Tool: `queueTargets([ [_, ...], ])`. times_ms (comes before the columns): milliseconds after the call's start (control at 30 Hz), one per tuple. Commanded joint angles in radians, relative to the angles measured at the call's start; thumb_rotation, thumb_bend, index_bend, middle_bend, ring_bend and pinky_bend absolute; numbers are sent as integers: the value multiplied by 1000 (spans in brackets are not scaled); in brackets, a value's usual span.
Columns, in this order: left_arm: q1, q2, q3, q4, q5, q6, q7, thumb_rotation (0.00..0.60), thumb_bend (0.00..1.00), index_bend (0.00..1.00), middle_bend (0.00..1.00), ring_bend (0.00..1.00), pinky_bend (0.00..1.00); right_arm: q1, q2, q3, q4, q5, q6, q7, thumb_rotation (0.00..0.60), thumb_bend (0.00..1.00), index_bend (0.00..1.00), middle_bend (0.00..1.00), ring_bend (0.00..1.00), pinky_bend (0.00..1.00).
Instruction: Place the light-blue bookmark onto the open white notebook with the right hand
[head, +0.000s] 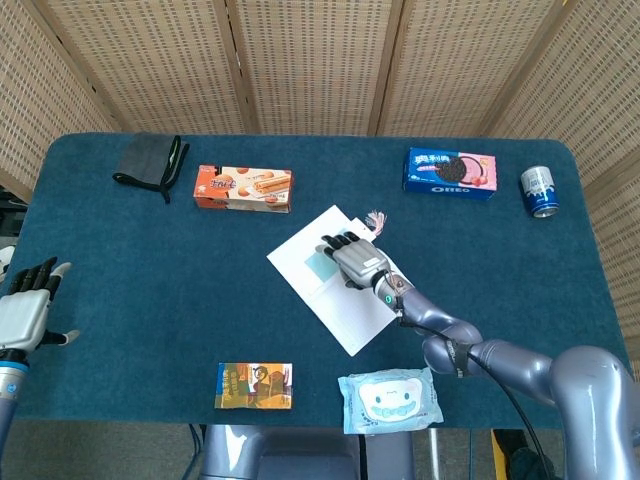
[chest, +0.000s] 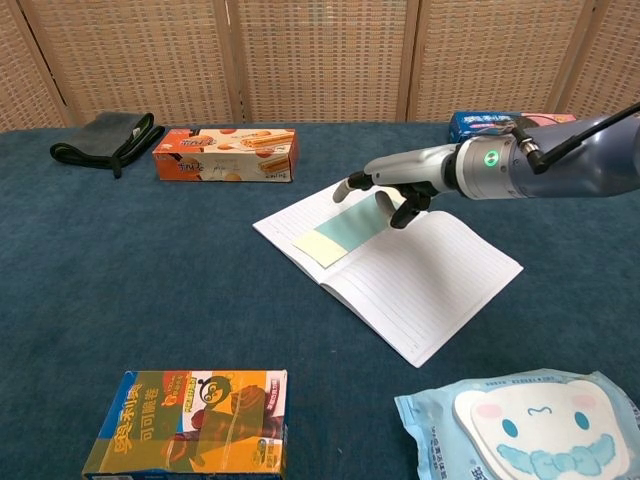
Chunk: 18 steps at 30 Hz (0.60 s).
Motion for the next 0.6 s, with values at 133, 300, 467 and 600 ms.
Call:
queueTargets([
  [133,0,3,-1,0,1,-2,-9,600,0,0,0,0,0,17,-36,-24,30,62,34,-50,600,1000,0,0,0,0],
  [300,-1,3,-1,-2,1,-1,-9,600,0,0,0,0,0,31,-48,-48,39,124,35,-100,600,1000,0,0,0,0],
  [467,-4,1,0,-1,-1,-7,-4,600,0,0,0,0,0,44,-54,-77,23,197,52,-156,600,1000,0,0,0,0],
  [600,-5,0,1,-1,-3,-9,-2,600,0,0,0,0,0,50,-55,-92,-4,244,81,-193,600,1000,0,0,0,0],
])
